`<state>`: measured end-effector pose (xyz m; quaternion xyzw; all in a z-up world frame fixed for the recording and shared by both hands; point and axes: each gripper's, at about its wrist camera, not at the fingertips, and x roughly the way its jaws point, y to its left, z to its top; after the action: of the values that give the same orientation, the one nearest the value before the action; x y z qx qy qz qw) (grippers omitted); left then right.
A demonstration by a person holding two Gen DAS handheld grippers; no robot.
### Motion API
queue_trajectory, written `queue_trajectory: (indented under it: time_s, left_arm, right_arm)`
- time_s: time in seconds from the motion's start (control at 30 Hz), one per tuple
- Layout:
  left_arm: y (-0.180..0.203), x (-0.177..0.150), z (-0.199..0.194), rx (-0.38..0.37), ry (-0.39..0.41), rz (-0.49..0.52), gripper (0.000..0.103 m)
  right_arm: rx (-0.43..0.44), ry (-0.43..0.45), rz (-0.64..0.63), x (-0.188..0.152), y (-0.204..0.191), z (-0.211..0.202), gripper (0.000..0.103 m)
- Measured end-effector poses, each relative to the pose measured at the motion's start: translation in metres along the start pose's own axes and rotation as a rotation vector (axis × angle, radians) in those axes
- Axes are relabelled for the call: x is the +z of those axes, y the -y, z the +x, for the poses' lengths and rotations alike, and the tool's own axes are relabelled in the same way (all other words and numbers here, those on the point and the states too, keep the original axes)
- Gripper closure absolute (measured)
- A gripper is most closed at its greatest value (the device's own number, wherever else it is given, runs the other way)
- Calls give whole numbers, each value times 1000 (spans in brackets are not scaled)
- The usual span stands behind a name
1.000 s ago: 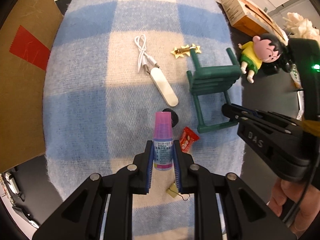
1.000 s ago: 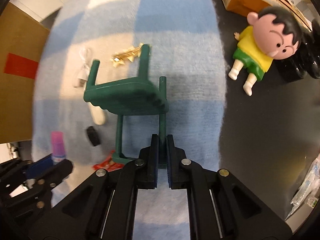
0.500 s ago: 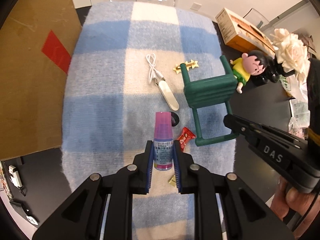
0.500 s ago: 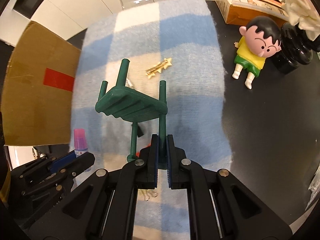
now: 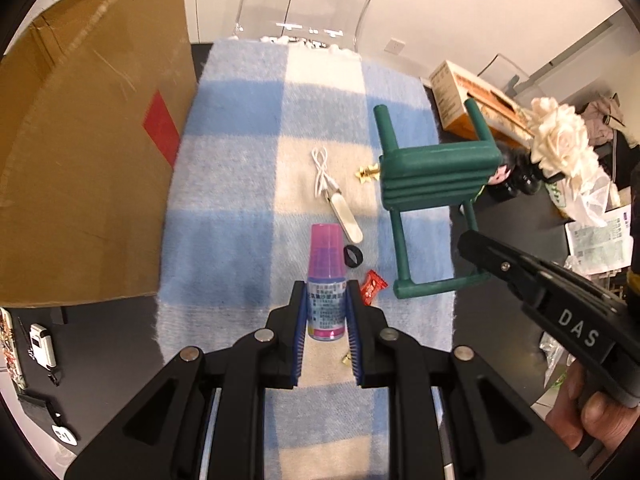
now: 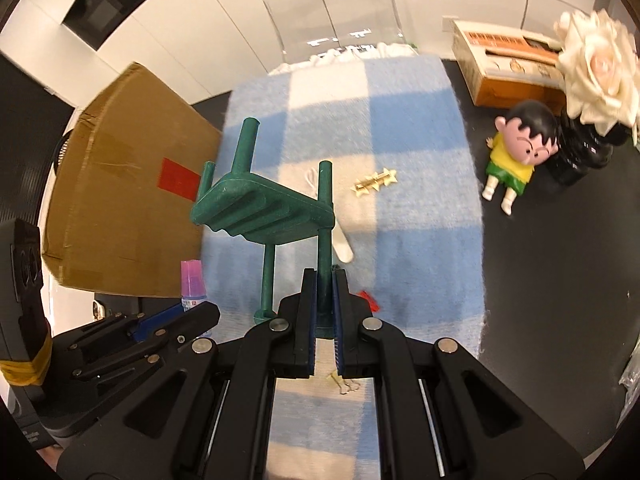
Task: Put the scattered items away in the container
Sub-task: 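Lift the chair and bottle and carry both over the cardboard box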
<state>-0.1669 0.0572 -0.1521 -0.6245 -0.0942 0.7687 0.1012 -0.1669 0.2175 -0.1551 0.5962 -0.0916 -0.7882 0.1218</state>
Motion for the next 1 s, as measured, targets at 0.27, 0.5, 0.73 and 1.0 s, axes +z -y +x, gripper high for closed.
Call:
queue_trajectory:
  time_s: [0.27, 0.5, 0.73, 1.0]
  left_arm:
    - [-10, 14, -34, -2, 68, -28, 85]
    - [-19, 26, -58, -9, 121, -51, 85]
    - [-32, 38, -86, -7, 188, -77, 85]
    - [-68, 48, -120, 3, 251, -139, 85]
  right_arm:
    - [19, 47, -42, 8, -25, -22, 97]
    - [39, 84, -77, 19, -45, -40, 97]
    - [68, 118, -132, 34, -78, -54, 97]
    - [106, 141, -204, 50, -129, -60, 97]
